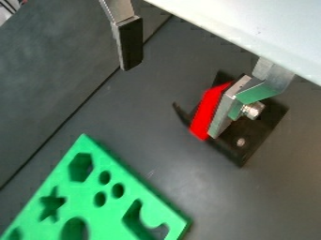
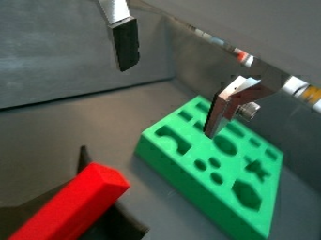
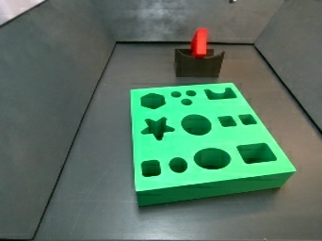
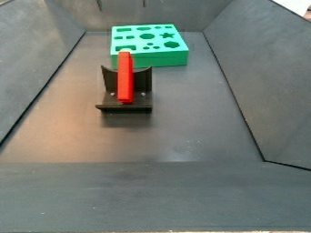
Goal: Pick up the double-square object. Move up. Place the double-square object on the fixture. Regrasp the double-square object. Move to above the board. Insert the double-square object.
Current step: Regrasp the double-square object.
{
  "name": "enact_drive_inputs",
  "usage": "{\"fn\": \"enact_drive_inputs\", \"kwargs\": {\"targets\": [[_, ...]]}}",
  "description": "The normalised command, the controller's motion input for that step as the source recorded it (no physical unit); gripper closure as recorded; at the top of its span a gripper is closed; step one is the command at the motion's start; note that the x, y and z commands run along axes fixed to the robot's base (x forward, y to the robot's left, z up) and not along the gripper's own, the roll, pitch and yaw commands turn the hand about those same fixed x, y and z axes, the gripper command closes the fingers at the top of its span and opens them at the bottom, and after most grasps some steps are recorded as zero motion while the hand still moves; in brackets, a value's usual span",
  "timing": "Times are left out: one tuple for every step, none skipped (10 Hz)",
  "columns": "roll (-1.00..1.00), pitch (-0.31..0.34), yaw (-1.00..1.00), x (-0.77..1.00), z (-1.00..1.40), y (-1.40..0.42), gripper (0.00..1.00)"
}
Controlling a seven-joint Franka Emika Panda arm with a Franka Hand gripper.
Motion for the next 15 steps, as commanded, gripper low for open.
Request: {"fn": "enact_drive_inputs", "kwargs": {"targets": [[1.00,0.049,0.01,-0.04,0.01,-0.02,0.00],[1.00,0.046,0.01,-0.04,0.01,-0.02,0.00],[1.00,0.041,0.01,-0.04,0.01,-0.02,0.00],[1.00,0.034,0.01,-0.03,0.01,-0.02,0.00],[1.00,0.027,0.02,-0.03,0.01,-0.02,0.00],[1.00,0.024,0.02,-0.02,0.01,-0.02,0.00],[1.00,0.020,0.02,-0.02,0.01,-0.02,0.00],[1.00,0.022,0.02,-0.02,0.01,-0.02,0.00],[1.00,0.026,0.02,-0.01,0.01,-0.02,0.00],[1.00,0.028,0.02,-0.01,0.01,-0.02,0.00],[1.00,0.036,0.03,0.01,0.00,-0.02,0.00],[1.00,0.047,0.03,0.02,0.00,-0.02,0.00],[1.00,0.053,0.03,0.04,0.00,-0.02,0.00],[1.00,0.072,0.04,0.05,0.00,-0.03,0.00],[1.00,0.091,0.05,0.07,-0.01,-0.03,0.00]]}}
